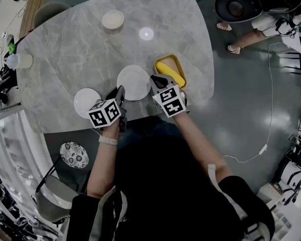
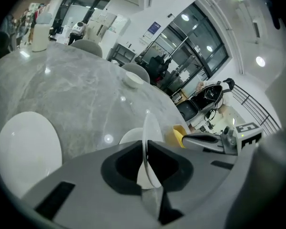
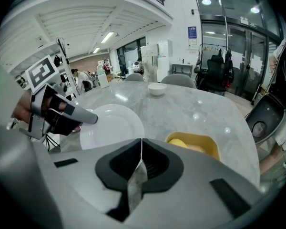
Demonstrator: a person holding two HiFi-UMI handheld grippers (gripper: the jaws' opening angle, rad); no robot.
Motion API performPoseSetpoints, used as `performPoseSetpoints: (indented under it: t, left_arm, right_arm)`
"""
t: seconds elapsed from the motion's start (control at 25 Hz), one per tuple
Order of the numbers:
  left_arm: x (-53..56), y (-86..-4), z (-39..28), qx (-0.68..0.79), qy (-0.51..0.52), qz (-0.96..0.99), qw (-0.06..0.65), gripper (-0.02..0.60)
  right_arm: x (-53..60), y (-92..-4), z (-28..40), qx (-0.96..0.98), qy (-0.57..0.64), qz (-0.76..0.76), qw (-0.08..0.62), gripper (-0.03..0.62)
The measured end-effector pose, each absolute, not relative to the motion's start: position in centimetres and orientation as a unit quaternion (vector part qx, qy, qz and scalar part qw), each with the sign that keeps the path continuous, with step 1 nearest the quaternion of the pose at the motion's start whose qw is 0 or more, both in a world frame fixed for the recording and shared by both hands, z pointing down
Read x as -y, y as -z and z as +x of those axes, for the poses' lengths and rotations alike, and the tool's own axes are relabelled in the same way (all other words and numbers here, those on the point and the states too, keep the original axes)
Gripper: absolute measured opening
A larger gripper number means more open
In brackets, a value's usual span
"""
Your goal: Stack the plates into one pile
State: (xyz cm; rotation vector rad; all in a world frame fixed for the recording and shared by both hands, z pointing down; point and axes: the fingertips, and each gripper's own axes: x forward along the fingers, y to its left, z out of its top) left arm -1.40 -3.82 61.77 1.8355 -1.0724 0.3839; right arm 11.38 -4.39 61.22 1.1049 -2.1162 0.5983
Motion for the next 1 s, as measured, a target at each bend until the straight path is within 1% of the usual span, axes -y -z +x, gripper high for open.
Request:
performPoseSetpoints:
  t: [0.28,0.6,0.72,1.0]
  left_arm:
    - [2.4,-63.8,-0.9,0.432,-0.213,0.75,0.453,0.071]
    - [0.3,-65.3,-0.4,0.413,-0.314,0.755,0.401,0.168]
    - [-0.1,-65.3,-0.5,0.413,-0.329,0.756,0.387,0.169]
    - [-0.6,-64.8,-1.2,0.42,-0.327,0.751,0.391,0.169]
  right_arm:
    - [3.5,-61.3,11.8,0.812,-0.227,0.421,0.334,0.018]
    - [2.6,-61.2,12.6,0.811,-0.229,0.421,0.336,0.017]
    - [2.3,-61.1,12.7,0.811,-0.229,0.42,0.335,0.017]
    - [1.2,-61.4,12.0,0.814,-0.235,0.408,0.34,0.017]
